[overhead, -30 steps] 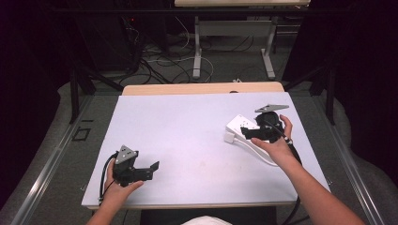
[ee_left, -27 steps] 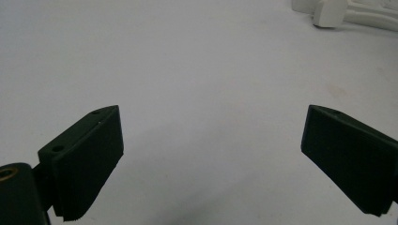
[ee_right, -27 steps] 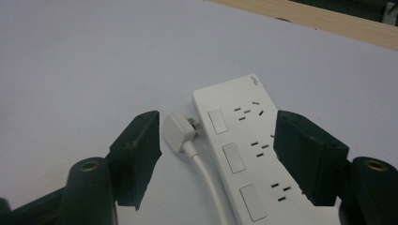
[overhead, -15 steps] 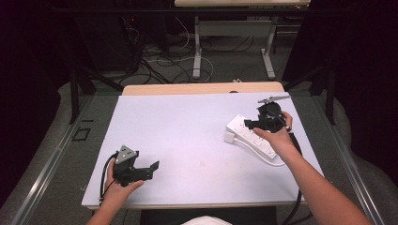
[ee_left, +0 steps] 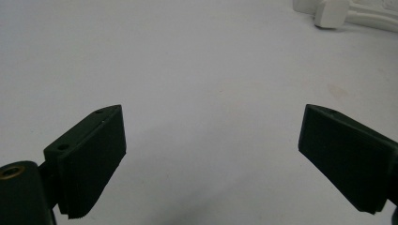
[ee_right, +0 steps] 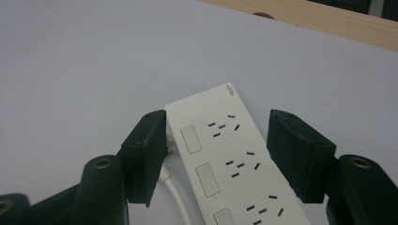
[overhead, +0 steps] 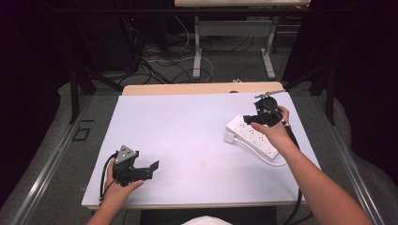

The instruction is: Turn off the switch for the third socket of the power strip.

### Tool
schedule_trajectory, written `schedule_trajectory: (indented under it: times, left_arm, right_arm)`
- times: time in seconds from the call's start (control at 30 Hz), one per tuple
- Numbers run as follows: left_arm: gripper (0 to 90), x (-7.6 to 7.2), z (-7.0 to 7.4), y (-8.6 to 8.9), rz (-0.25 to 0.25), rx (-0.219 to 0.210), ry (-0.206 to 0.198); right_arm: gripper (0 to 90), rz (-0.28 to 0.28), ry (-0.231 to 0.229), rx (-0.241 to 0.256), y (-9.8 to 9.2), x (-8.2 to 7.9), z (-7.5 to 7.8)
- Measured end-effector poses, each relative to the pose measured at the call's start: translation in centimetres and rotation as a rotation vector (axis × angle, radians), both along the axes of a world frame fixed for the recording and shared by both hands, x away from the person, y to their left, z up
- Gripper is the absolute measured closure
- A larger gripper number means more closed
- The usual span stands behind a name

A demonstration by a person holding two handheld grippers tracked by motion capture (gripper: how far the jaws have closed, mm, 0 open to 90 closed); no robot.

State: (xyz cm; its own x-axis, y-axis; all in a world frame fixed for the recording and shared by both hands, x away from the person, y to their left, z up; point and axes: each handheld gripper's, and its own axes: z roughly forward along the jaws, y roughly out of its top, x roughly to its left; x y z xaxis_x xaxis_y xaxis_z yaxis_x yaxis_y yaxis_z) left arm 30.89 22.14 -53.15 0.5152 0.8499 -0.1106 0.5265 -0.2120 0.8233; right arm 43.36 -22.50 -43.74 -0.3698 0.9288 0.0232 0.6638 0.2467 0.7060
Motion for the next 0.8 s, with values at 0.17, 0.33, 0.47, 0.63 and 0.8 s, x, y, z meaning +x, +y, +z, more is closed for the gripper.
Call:
schedule_trajectory:
  times: [0.17,0.33,0.47,0.63,0.8]
  left_arm:
    - [8.1,0.0,0.0,0.0,0.001,-0.001,0.0]
    - [8.3,0.1,0.1,0.1,-0.009,0.006,0.004]
    - [8.4,0.1,0.1,0.1,-0.009,0.005,0.008]
    - [8.5,0.1,0.0,0.1,-0.008,0.003,0.006]
    - [8.8,0.1,0.0,0.2,-0.007,0.004,0.008]
  right_arm:
    - [38.7,-0.003,0.007,-0.004,0.2,0.5,-0.2]
    - [39.8,-0.005,0.004,-0.015,0.4,1.0,-0.5]
    - [42.7,-0.001,0.008,-0.028,0.5,1.3,-0.8]
    - [50.4,0.005,0.018,-0.03,0.9,1.7,-1.1]
    - [56.5,0.019,0.02,-0.046,1.0,2.1,-1.5]
